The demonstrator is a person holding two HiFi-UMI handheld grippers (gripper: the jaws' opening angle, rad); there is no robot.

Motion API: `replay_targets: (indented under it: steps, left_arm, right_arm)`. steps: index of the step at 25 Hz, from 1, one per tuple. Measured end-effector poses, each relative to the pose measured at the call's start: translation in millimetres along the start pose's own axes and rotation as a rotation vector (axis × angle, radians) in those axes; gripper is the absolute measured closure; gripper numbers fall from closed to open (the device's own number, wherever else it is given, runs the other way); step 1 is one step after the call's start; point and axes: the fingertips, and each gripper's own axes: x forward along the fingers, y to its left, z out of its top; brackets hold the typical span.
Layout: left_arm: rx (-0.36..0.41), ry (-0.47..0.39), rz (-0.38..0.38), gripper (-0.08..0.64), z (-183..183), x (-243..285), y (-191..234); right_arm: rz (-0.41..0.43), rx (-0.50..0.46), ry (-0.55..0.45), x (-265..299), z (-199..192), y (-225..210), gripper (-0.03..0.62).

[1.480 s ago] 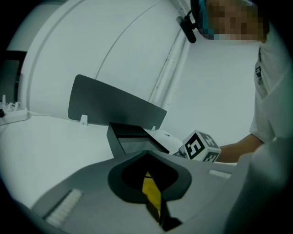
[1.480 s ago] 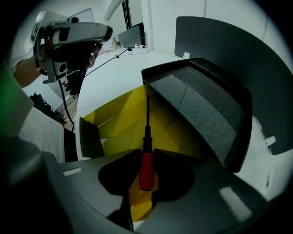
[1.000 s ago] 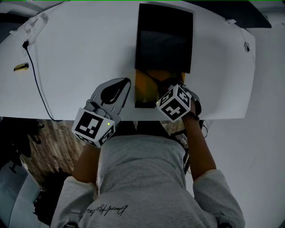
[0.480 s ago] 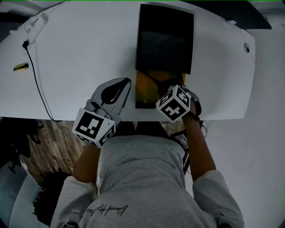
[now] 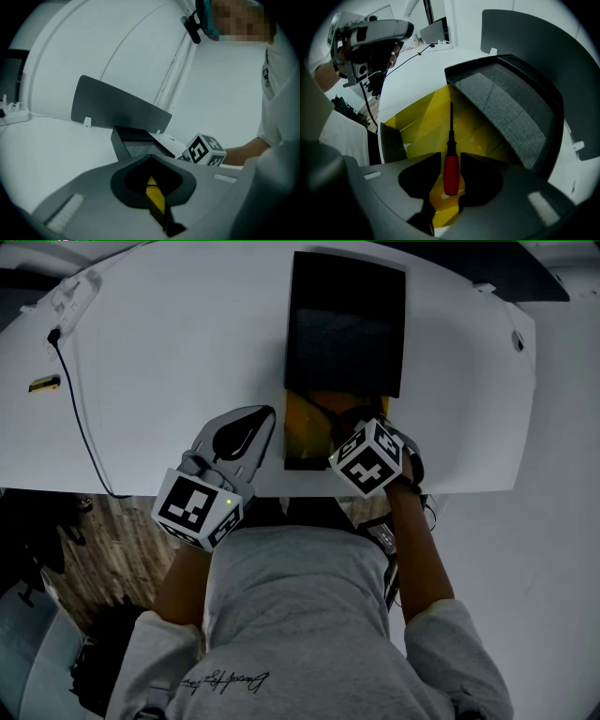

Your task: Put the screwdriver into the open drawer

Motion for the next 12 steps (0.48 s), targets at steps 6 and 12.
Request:
replay_targets:
  steps: [6, 12]
  left_arm:
    - [0.001, 0.001, -0.003, 0.560, 2, -1, -1]
    - [0.012, 0.004, -0.004, 0.559, 4, -2, -6]
  right_arm:
    - [0.009, 0.026, -0.043, -7, 5, -1, 0.442]
    - [0.001, 0.040, -0.075, -16, 8, -3, 0.442]
